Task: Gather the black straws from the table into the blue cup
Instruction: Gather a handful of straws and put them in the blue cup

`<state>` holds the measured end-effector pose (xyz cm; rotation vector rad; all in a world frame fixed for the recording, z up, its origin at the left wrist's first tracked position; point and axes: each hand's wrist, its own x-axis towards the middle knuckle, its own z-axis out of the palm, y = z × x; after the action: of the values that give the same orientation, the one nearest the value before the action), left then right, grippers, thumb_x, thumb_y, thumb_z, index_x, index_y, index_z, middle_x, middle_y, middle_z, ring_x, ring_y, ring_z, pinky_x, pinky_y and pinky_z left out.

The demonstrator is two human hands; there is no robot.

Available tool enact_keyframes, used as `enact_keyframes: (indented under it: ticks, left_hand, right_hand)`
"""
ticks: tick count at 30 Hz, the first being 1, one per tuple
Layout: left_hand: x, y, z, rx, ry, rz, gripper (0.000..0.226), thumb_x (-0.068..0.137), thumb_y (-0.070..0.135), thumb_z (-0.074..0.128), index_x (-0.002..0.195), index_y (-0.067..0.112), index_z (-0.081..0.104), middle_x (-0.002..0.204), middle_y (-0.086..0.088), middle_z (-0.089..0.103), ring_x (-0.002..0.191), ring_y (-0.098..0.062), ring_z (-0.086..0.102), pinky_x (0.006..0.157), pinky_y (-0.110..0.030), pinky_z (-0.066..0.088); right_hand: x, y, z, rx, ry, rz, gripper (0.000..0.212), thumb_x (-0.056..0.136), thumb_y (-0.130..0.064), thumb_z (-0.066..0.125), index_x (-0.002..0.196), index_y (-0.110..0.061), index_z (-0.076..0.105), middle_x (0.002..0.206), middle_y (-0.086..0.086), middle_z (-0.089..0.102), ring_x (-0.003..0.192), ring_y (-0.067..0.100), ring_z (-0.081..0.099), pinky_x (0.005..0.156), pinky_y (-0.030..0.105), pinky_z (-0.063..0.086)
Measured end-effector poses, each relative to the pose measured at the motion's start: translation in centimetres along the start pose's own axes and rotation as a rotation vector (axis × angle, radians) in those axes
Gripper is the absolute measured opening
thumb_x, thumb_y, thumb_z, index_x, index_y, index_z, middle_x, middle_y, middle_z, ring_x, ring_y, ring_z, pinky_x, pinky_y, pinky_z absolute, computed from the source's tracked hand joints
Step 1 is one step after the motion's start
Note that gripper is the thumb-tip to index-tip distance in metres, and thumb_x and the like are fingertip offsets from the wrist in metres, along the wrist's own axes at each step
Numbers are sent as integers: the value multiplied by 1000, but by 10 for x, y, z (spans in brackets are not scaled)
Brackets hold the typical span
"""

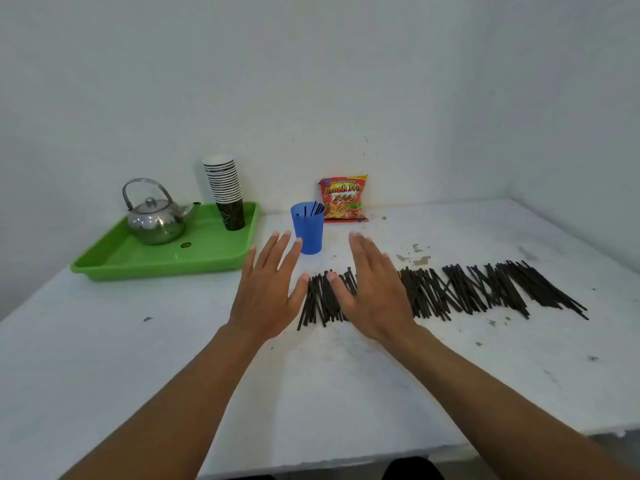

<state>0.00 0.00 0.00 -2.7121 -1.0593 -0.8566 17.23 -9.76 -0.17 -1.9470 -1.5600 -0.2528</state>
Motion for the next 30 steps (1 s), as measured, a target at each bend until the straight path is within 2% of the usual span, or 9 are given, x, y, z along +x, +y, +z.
enact_keyframes:
  ticks: [6, 9, 14, 18, 20, 23, 25, 27, 30]
  left_hand:
    - [-22, -18, 23, 24, -218, -112, 62, 107, 42, 34, 163, 20, 19, 172, -1, 17, 159, -19, 4, 127, -52, 5]
    - [-28, -27, 32, 33, -372, -158, 64, 107, 43, 27, 164, 22, 8, 173, 3, 6, 159, -16, -5, 126, -57, 0]
    - [-29, -33, 40, -26, -522, -220, 63, 107, 46, 21, 164, 23, 7, 173, 3, -1, 159, -15, -8, 125, -59, -4]
    - [-29, -37, 45, -35, -555, -231, 63, 107, 48, 17, 164, 25, 5, 173, 5, -4, 158, -14, -10, 125, -57, -8]
    - [-30, -38, 47, -40, -544, -231, 62, 107, 48, 18, 164, 26, 6, 173, 6, -4, 158, -13, -10, 125, -56, -8]
    - [-31, -38, 48, -51, -537, -236, 62, 107, 47, 18, 164, 27, 7, 173, 6, -3, 158, -13, -9, 125, -55, -9]
    - [-32, -37, 48, -52, -535, -237, 62, 107, 47, 18, 164, 27, 8, 173, 6, -2, 158, -13, -9, 125, -55, -9]
    - [-33, -37, 48, -51, -535, -240, 62, 107, 46, 18, 164, 27, 7, 173, 6, -3, 158, -13, -10, 126, -54, -10]
    - [-33, -35, 47, -47, -546, -239, 62, 107, 46, 17, 164, 26, 4, 173, 6, -5, 158, -13, -11, 126, -53, -10]
  right_hand:
    - [-12, -14, 29, -30, -127, 126, 81, 96, -62, 46, 156, -11, 28, 161, 9, 32, 150, 22, 25, 119, 33, 20]
    - [-10, -20, 37, -42, -153, 176, 89, 91, -69, 47, 155, -10, 30, 161, 12, 32, 149, 24, 26, 118, 34, 22]
    - [-7, -23, 49, -109, -220, 253, 105, 82, -81, 48, 156, -10, 27, 161, 14, 31, 147, 27, 30, 116, 38, 29]
    - [-7, -24, 54, -146, -239, 270, 100, 83, -76, 51, 155, -10, 30, 158, 12, 37, 146, 25, 33, 115, 37, 29]
    - [-7, -23, 54, -131, -240, 265, 84, 89, -66, 52, 151, -11, 37, 152, 9, 45, 141, 24, 40, 112, 36, 33]
    - [-7, -23, 50, -100, -240, 222, 55, 91, -49, 54, 134, -14, 53, 130, 4, 63, 119, 24, 58, 94, 36, 47]
    - [-6, -22, 46, -86, -210, 207, 47, 90, -43, 55, 128, -15, 58, 121, 3, 67, 111, 25, 62, 89, 37, 50]
    - [-4, -22, 46, -104, -177, 217, 53, 89, -50, 56, 129, -14, 58, 124, 3, 65, 115, 25, 59, 93, 38, 49]
    - [2, -22, 46, -177, -255, 285, 70, 82, -69, 58, 129, -17, 57, 123, 2, 62, 116, 25, 57, 93, 41, 50]
